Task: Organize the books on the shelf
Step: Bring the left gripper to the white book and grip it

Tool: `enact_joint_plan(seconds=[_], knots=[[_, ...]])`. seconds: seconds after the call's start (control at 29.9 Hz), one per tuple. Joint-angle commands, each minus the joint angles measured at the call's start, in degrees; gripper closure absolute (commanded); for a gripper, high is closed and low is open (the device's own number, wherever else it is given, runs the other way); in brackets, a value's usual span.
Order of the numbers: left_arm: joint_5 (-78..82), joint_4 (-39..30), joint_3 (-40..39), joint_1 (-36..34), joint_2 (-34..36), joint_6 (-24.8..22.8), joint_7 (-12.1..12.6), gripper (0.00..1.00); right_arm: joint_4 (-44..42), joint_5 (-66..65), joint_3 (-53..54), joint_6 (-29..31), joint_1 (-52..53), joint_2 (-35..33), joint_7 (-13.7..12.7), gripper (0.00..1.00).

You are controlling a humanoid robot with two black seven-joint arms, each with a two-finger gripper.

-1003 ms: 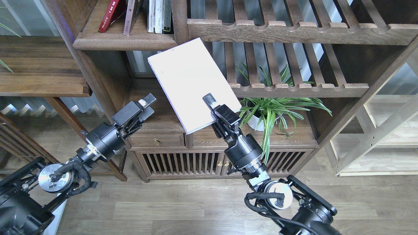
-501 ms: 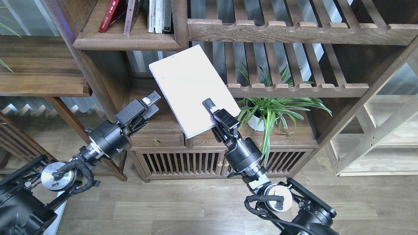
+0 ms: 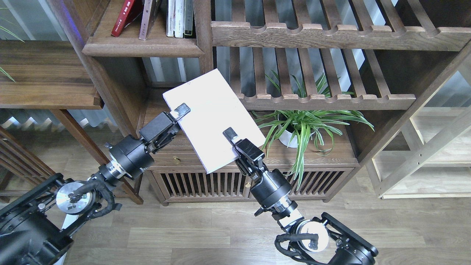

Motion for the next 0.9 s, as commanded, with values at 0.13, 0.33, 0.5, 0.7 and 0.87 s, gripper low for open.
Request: enact_joint_plan(seconds=[0.13, 0.33, 0.5, 0.7, 0.87], knots=[[1.1, 0.1, 0.9, 0.0, -1.9, 0.0, 0.1, 0.02, 0.0, -0.2, -0.1, 0.0, 0.0, 0.0, -0.3, 0.96], [2.3, 0.3, 1.9, 0.5, -1.9, 0.0, 0.0, 0.03, 0.0, -0.2, -0.2, 0.0, 0.2, 0.0, -0.5, 0.96], [2.3, 0.3, 2.1, 0.2, -2.0, 0.0, 0.0, 0.09, 0.0, -0.2, -0.5, 0.0, 0.3, 0.0, -1.1, 0.96], [2.3, 0.2, 2.1, 0.2, -1.8, 0.0, 0.0, 0.26, 0.0, -0.2, -0.5, 0.0, 0.3, 0.0, -1.1, 0.96], [2.4, 0.3, 2.1, 0.1, -1.7, 0.0, 0.1, 0.40, 0.0, -0.2, -0.5, 0.0, 0.5, 0.0, -1.1, 0.96]])
